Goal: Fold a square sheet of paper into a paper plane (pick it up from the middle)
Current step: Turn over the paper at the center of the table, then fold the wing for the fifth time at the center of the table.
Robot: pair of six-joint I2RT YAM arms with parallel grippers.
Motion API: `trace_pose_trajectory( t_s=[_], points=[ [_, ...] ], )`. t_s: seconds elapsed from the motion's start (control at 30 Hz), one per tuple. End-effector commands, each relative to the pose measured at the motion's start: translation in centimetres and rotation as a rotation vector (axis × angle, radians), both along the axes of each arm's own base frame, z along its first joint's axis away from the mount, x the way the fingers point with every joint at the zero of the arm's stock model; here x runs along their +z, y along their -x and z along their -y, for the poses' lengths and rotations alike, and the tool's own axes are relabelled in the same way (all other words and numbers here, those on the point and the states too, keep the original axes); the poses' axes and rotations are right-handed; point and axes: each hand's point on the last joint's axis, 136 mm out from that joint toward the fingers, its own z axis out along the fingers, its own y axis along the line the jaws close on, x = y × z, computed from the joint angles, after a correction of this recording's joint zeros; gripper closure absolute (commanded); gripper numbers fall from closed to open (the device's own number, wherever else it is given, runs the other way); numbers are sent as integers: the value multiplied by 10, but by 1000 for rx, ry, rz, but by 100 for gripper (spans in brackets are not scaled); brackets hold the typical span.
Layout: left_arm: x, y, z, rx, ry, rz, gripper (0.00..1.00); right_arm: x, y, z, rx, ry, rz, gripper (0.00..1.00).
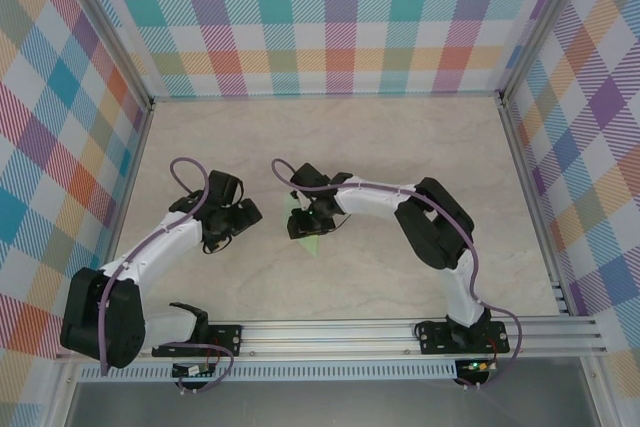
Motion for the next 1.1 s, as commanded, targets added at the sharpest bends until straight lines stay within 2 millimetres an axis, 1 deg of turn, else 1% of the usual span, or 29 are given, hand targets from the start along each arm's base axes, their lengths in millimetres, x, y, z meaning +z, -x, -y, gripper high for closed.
trace_pose_trajectory(
  t_s=[0.0,0.13,0.2,0.27,0.37,0.43,0.47,0.53,0.67,0.73,0.8,0.9,1.07],
  points=[
    [4,0,0,12,38,21,2,-8,21,43,90,100,-27,61],
    [5,-1,6,-22,64,32,2,-5,23,70,119,116,0,61],
    [6,-2,11,-43,84,43,2,2,21,75,120,107,26,61],
    [5,-3,15,-57,102,51,1,17,20,68,94,50,34,61],
    [5,-6,23,-80,141,66,1,51,18,45,-5,-133,31,60],
    [4,-7,29,-96,173,79,0,61,13,40,-102,-199,34,59],
    [5,-8,32,-103,190,88,0,62,10,39,-142,-210,37,59],
    [5,-9,39,-119,225,102,0,61,6,39,-187,-221,35,60],
    [6,-11,53,-162,295,126,0,47,-4,53,-277,-174,36,61],
    [6,-9,59,-183,322,127,0,42,-5,58,-296,-180,19,61],
    [11,-12,66,-204,337,156,0,38,-6,61,-304,-183,11,61],
    [11,-11,73,-223,351,157,0,34,-7,66,-311,-173,6,61],
    [9,-10,86,-240,387,127,0,22,-9,73,-321,-152,-16,62]
  ],
)
